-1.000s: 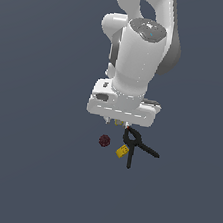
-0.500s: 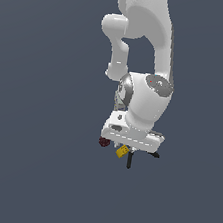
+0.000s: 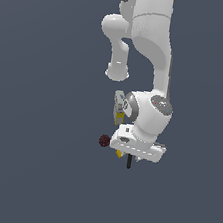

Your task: Pick up a designated object from a clutter of objects.

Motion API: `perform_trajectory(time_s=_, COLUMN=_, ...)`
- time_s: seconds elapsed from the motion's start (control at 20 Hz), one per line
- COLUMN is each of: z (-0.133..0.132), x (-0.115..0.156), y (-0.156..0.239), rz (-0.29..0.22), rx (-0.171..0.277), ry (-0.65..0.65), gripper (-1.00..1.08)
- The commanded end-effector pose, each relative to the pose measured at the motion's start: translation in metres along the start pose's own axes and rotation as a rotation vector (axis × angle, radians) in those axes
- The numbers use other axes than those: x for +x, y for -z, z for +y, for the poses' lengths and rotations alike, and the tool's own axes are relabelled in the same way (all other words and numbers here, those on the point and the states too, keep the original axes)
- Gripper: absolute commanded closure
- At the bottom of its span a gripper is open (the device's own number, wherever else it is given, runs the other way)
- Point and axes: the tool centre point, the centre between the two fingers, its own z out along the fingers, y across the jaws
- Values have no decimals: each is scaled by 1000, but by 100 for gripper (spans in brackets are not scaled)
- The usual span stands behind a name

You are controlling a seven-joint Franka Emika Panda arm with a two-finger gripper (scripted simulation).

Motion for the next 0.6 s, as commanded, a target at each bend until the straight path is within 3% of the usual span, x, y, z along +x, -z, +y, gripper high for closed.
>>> perform_trajectory(time_s=0.0, z=-6, x=-2, y=-9, rz=8, rx=3, ry=-3, gripper=-20)
perform_trajectory(time_s=0.55, z=-10, x=-5, y=-22, rz=11, rx=5, ry=-3, gripper=-20)
